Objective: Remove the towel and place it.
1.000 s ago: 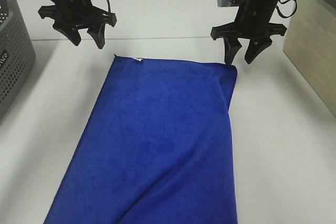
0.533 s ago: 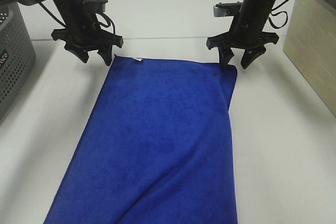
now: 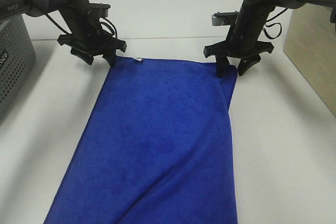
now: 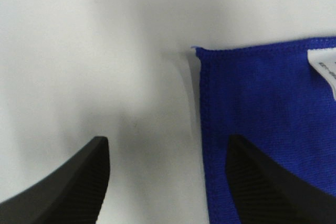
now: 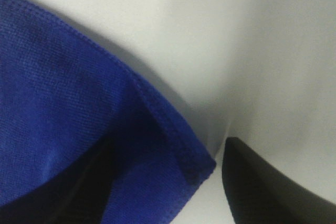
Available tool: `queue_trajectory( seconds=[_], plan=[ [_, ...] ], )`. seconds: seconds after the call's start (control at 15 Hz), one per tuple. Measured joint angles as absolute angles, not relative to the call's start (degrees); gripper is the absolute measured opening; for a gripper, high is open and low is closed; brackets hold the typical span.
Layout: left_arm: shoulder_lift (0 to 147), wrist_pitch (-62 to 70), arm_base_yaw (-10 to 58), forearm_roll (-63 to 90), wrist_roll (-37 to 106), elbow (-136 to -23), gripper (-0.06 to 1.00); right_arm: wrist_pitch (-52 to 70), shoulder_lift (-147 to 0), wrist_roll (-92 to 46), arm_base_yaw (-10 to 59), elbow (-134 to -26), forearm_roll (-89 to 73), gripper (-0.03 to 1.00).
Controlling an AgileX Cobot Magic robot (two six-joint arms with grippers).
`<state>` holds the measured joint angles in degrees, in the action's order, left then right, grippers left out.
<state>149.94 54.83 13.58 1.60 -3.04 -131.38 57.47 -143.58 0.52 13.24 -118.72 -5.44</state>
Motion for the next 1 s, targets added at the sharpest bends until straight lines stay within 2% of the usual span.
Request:
queue_trajectory(
  seconds=[0.53,0.67,0.8,1.0],
  plan=[
    [151.78,52.88,14.04,2.35,-2.75,-131.89,0.6,56.89,-143.98,0.74,13.24,-118.72,-4.47,0.57],
    [151.78,52.31,14.32,2.35,-2.75,-131.89,0.55,56.89,-143.98,0.74,13.24,-118.72,-3.84,0.57],
    [151.78,52.02,14.55,2.52,-2.75,-131.89,0.48,56.89,-143.98,0.74,13.24,-118.72,-3.55,0.52],
    [151.95,50.59,15.18,3.15,-2.75,-131.89,0.34,56.49,-144.1,0.69,13.24,-118.72,-3.32,0.35]
  ],
)
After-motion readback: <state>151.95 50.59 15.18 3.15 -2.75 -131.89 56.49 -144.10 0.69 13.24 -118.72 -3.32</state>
